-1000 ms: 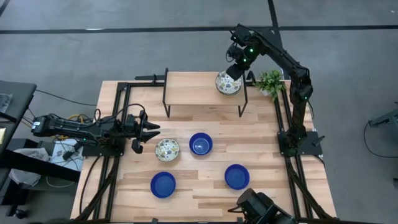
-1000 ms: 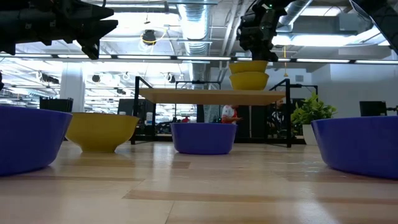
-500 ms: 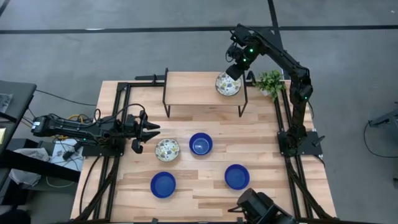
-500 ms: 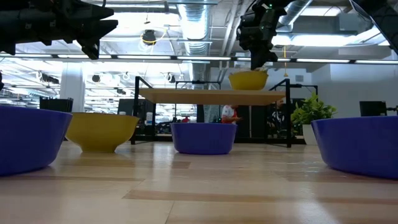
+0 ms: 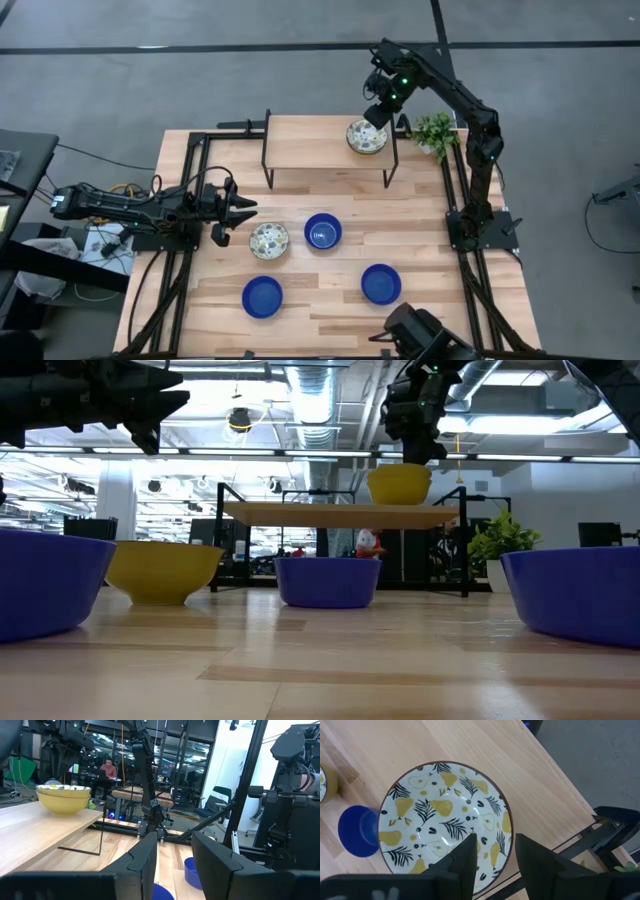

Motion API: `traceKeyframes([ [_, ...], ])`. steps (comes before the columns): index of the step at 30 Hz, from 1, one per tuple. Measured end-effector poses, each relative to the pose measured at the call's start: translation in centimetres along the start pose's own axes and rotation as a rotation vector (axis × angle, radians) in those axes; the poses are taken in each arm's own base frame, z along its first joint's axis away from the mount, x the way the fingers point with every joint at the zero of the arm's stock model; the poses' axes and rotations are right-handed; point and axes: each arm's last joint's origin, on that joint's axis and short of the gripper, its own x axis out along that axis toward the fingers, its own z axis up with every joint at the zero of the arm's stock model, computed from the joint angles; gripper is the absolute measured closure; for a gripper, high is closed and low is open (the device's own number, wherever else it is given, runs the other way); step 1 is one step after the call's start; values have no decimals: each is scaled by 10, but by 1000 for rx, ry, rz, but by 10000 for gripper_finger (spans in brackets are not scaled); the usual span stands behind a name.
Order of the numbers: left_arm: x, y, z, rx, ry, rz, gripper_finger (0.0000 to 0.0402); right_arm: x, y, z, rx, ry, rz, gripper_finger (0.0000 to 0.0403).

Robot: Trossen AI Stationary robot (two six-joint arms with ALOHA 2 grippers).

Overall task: Pick & Place Mini bowls
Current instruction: Stack the bottom yellow patterned bowl on top of the other yellow patterned bowl on the shelf, then stack the yellow patterned bowl on top of the stacked yellow patterned bowl on the shelf

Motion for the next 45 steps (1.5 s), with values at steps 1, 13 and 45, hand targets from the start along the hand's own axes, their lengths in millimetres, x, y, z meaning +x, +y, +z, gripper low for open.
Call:
traceKeyframes([
  [1, 0, 0, 0, 0, -1, 0, 279, -1, 0, 0, 1, -1, -1, 277],
  [13, 0, 0, 0, 0, -2, 0, 279, -45, 9, -2, -85, -146, 44, 284],
  [45, 0, 0, 1, -1, -10, -1, 279, -155, 71, -150, -209, -587, 142, 296],
])
